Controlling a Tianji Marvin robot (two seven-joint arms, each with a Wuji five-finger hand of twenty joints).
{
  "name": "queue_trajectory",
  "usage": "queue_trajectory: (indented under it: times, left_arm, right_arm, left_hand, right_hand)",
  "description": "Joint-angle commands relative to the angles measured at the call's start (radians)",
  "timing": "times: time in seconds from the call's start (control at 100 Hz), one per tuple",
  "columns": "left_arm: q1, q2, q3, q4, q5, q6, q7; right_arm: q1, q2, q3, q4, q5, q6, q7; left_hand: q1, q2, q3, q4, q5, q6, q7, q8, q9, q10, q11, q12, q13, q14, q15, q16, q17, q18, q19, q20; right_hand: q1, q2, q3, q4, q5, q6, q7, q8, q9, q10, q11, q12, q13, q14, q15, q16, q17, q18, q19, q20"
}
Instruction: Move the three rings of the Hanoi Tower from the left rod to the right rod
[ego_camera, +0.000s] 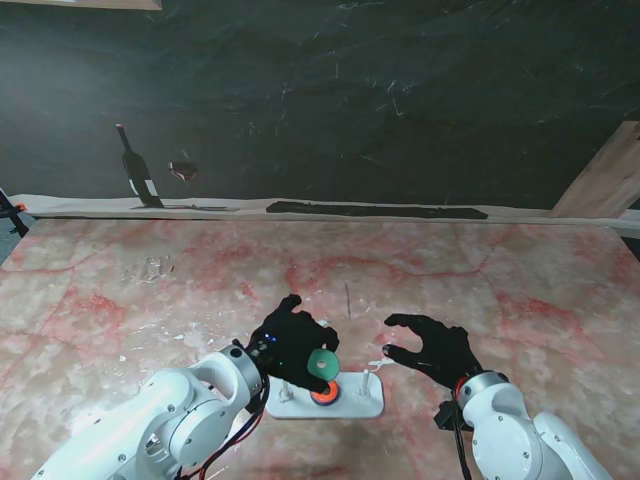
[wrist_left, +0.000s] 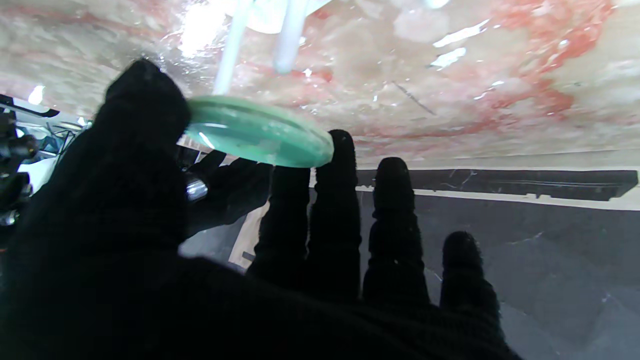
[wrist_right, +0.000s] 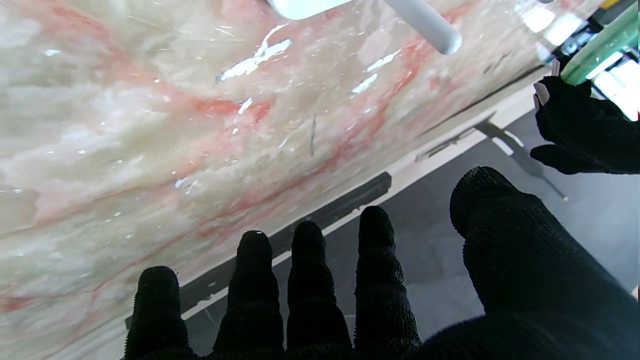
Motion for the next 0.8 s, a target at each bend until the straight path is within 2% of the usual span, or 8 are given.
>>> queue_trajectory:
  times: [0.0,0.49,0.79]
  left_arm:
    - [-0.020,-0.014,0.014,0.008,-0.010,0.002,0.008]
    - [-0.174,-0.048,0.207,0.128,-0.130,0.007,0.085]
    - [-0.218,-0.060,0.268,0.177,-0.158,0.003,0.108]
  right_arm:
    - [-0.015,-0.005,0.006,0.007,0.003,0.012,-0.007]
    - [-0.034,-0.013,0.030,0.025,0.018,0.050,-0.036]
    - [-0.038,-0.015,0.034,0.026,0.028,0.051,-0.039]
  left_hand:
    - [0.042,0.083,0.107,0.092,0.071,-0.074,0.052,0.017,0.022,-0.019,-0.001,-0.006,0.034,-0.012,-0.008,0.008,-0.001,0.018,0.008,-0.006]
    - [0.043,0.085,0.106,0.093,0.070,-0.073,0.052,0.018,0.019,-0.018,-0.001,-0.005,0.034,-0.011,-0.007,0.009,-0.002,0.020,0.013,-0.009]
    - [0.042,0.085,0.105,0.092,0.070,-0.073,0.052,0.019,0.017,-0.017,0.000,-0.005,0.033,-0.013,-0.005,0.010,-0.002,0.019,0.015,-0.010]
  right_hand:
    - [0.026,0.022,-0.021,0.007,-0.011,-0.006,-0.001,-0.004,-0.013,-0.002,-0.016,-0.013,-0.023,0.009,-0.008,0.004,-0.010,0.000,-0.008,0.014]
    - [0.050,0.034,-0.050,0.011,-0.014,-0.006,-0.001,-0.004,-0.016,-0.001,-0.029,-0.020,-0.026,0.010,-0.014,0.000,-0.012,0.000,-0.014,0.015]
    - [0.052,0.036,-0.058,0.012,-0.016,-0.006,-0.001,-0.004,-0.020,-0.001,-0.029,-0.020,-0.031,0.011,-0.012,0.001,-0.011,0.000,-0.018,0.019]
